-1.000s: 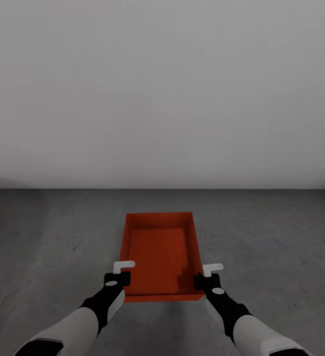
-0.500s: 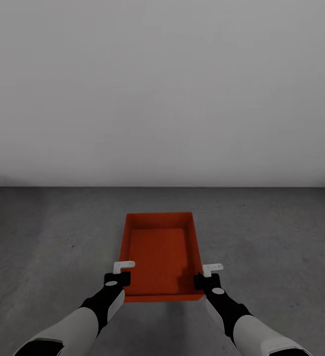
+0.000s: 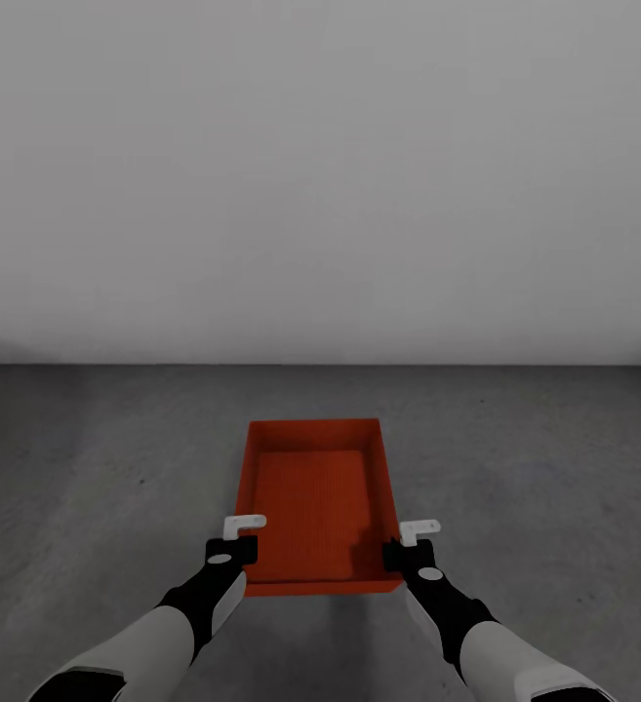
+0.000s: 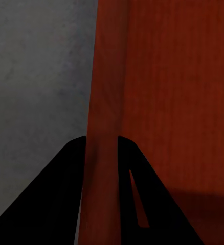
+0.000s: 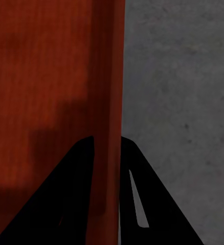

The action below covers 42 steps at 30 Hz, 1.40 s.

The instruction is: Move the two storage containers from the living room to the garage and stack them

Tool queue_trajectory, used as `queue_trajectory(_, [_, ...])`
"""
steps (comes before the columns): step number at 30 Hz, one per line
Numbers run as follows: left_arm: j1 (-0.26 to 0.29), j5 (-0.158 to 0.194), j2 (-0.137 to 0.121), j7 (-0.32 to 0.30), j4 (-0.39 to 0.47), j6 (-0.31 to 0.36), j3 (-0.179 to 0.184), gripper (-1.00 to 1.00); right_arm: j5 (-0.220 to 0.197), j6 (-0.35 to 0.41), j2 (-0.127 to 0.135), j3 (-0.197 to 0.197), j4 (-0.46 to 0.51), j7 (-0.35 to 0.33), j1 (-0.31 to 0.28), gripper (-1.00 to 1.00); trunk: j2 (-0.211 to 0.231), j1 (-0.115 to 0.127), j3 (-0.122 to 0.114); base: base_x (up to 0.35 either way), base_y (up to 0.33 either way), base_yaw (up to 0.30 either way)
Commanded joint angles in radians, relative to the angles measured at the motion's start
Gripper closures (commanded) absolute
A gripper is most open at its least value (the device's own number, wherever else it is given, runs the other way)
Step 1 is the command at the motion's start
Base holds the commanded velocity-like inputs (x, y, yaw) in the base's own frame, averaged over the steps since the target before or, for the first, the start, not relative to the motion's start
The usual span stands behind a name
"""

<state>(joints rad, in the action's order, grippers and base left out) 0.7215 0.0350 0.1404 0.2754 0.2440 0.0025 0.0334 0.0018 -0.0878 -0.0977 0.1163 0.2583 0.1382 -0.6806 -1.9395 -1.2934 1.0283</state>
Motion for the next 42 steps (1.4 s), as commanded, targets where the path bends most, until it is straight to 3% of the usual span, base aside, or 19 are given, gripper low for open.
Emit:
queue_trajectory(1, [0.001,-0.015,-0.004,0.01,0.005,-0.021,-0.024,1.0,-0.006,-0.003,0.002,-0.017,-0.004,0.009,0.0,1.0,-0.008,-0.004,0.004,0.0,0.0,0.0])
queue_trajectory(27, [0.001,-0.015,-0.004,0.01,0.005,-0.021,-0.024,1.0,-0.006,-0.001,0.002,-0.017,-0.004,0.009,0.0,1.0,-0.19,-0.103,0.085,0.0,0.0,0.0])
queue_trajectory(42, [0.001,-0.015,-0.004,0.01,0.006,-0.021,-0.026,1.0,-0.006,-0.001,0.001,-0.017,-0.004,0.009,0.0,1.0,-0.19,-0.103,0.085,0.0,0.0,0.0])
